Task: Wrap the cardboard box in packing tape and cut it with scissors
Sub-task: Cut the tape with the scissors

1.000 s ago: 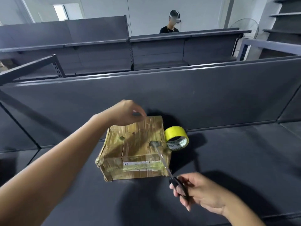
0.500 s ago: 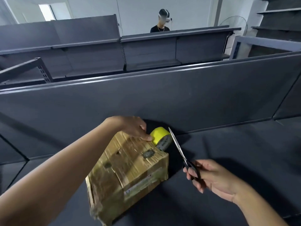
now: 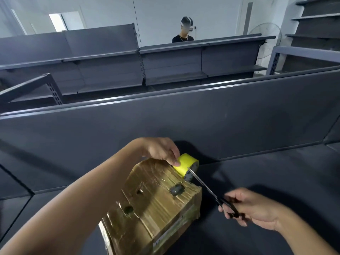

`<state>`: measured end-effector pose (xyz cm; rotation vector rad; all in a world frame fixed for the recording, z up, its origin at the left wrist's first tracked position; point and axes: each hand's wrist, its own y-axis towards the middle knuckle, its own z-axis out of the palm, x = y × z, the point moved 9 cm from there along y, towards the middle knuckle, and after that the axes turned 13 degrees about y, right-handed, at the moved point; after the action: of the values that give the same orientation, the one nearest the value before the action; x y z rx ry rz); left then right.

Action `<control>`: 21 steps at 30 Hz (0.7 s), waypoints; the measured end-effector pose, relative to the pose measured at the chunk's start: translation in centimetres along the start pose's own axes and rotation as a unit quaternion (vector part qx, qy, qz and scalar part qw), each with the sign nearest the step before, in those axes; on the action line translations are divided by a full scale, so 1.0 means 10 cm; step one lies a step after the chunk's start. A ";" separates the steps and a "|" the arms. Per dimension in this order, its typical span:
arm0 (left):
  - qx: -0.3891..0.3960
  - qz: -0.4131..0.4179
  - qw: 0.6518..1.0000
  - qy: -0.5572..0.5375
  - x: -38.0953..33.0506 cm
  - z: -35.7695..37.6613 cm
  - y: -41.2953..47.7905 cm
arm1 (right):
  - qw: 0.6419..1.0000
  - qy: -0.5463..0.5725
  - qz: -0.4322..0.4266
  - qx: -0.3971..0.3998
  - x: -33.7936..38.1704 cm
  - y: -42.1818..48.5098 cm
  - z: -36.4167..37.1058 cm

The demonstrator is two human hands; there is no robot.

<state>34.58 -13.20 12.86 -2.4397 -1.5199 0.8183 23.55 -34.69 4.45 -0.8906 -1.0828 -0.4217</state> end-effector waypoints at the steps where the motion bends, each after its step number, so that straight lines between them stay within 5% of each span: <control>1: -0.011 0.007 1.000 0.001 -0.02 -0.01 0.00 | 1.000 -0.005 0.006 0.003 0.00 0.01 0.00; 6: -0.086 0.038 0.994 -0.052 0.02 -0.01 0.00 | 0.999 0.005 0.031 0.023 0.02 0.04 0.00; 21: -0.126 0.050 0.987 -0.086 0.08 0.02 -0.02 | 0.997 -0.023 0.053 0.056 0.17 0.08 -0.10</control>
<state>34.54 -12.45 12.52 -2.7081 -1.6628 0.9276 25.44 -34.85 5.47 -0.8578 -1.0850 -0.2508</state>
